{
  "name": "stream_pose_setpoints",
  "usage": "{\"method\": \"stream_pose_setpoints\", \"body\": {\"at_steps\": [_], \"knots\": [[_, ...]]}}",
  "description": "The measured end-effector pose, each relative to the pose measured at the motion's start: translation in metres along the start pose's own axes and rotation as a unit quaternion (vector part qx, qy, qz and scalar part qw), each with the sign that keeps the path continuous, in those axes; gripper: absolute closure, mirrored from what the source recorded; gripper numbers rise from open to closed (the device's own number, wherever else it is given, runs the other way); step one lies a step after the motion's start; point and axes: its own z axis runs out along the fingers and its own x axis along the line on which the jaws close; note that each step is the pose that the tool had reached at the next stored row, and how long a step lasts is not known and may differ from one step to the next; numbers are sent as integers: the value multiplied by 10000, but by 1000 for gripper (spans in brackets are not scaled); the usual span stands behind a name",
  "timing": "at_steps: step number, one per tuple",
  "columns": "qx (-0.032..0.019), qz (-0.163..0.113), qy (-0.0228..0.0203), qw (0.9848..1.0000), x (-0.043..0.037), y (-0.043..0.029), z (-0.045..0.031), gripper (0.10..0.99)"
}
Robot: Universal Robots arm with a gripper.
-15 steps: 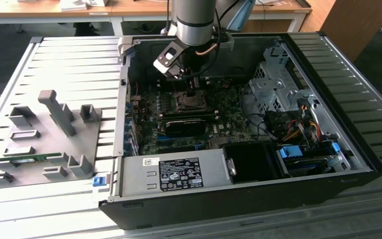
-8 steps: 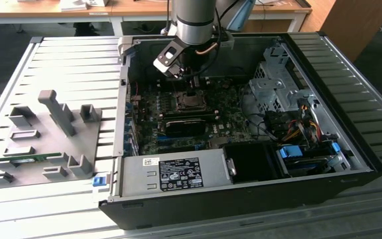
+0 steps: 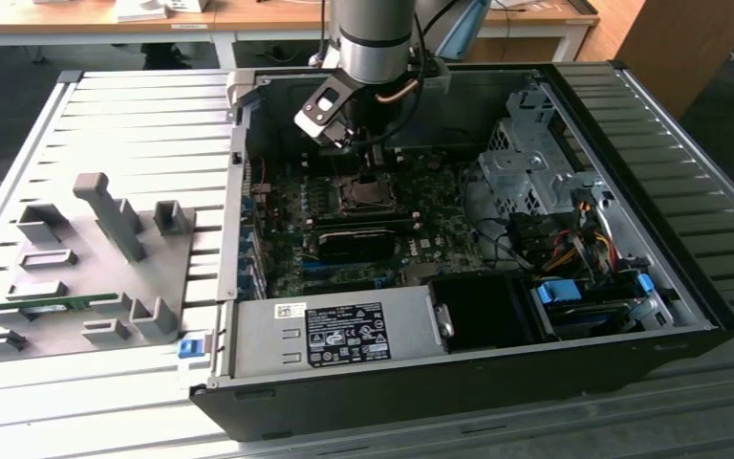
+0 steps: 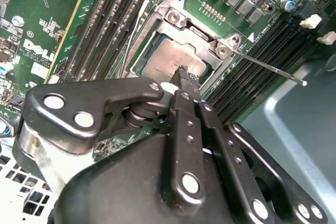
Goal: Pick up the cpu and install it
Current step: 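Install the first cpu locking lever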
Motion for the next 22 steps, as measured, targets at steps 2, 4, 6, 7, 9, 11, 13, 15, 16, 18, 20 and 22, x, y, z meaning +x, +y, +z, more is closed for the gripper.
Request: {"method": "stream_pose_setpoints", "body": {"at_steps": [2, 4, 6, 7, 9, 11, 13, 15, 16, 18, 20, 22], "knots": [[0, 0, 0, 10000, 0, 0, -4, 980], [0, 0, 0, 10000, 0, 0, -9, 980], [0, 0, 0, 10000, 0, 0, -14, 980], [1, 0, -1, 10000, 0, 0, -19, 980], [1, 1, 0, 10000, 0, 0, -26, 980], [0, 2, 0, 10000, 0, 0, -33, 980], [1, 1, 0, 10000, 0, 0, -39, 980], [0, 1, 1, 10000, 1, 1, -44, 980], [0, 2, 0, 10000, 0, 1, -46, 980], [0, 1, 0, 10000, 0, 1, -52, 980], [1, 2, -1, 10000, 0, 0, -60, 980], [0, 1, 0, 10000, 1, 1, -68, 980]]}}
